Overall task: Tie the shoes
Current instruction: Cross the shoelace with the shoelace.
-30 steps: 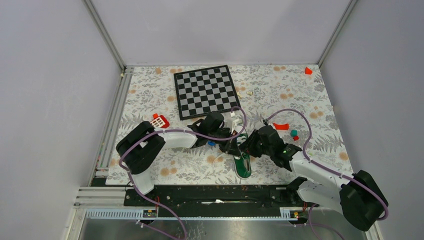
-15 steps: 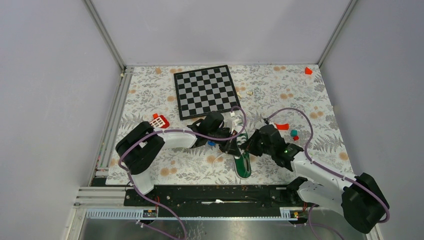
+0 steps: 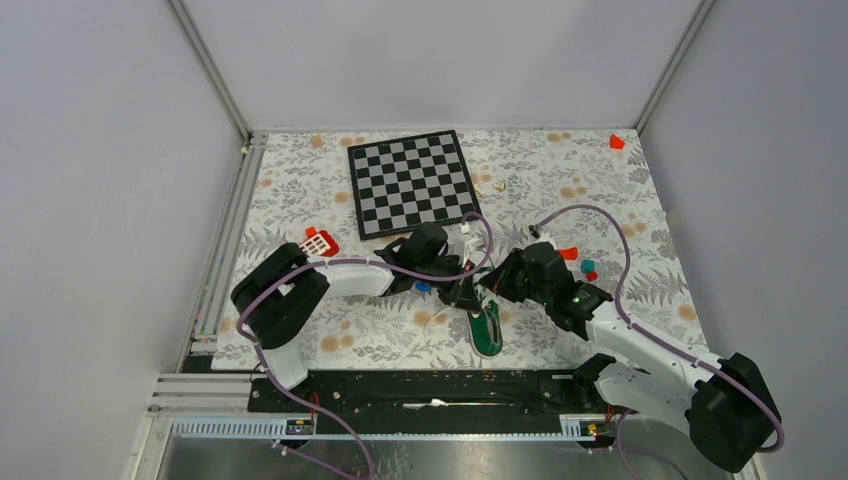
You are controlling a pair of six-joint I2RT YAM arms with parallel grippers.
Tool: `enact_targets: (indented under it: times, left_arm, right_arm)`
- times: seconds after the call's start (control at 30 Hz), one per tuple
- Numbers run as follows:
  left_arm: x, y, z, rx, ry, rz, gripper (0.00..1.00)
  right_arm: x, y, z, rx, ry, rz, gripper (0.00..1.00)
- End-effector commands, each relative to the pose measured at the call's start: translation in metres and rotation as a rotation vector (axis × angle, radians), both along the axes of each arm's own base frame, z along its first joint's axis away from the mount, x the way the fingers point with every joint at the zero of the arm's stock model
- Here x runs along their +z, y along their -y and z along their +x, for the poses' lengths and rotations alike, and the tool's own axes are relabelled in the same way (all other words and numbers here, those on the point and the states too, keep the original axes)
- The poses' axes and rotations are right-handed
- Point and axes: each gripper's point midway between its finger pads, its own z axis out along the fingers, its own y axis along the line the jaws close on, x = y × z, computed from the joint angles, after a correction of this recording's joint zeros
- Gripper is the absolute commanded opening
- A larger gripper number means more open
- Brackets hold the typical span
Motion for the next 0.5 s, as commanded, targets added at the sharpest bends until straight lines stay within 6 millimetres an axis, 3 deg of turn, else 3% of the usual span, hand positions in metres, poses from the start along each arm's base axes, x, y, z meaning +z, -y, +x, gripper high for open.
enact_targets:
  times: [0.0,0.23,0.33,0.47]
  left_arm:
    - [0.025,0.006,0.004,-0.019,0.068,-0.06,0.0]
    - [0.025,0.006,0.005,-0.018,0.071,-0.056,0.0]
    - [0.025,0.006,0.005,-0.018,0.07,-0.056,0.0]
    - [0.025,0.006,0.005,-0.017,0.071,-0.057,0.0]
  right_arm:
    - [0.043,0.001,0.027,-0.044,0.195,0.038,0.0]
    - [0.087,-0.011,0.028,0.031,0.437,0.172,0.0]
    - [0.086,-0.017,0.025,0.068,0.436,0.182,0.0]
    - [0.068,-0.012,0.024,0.056,0.358,0.12,0.0]
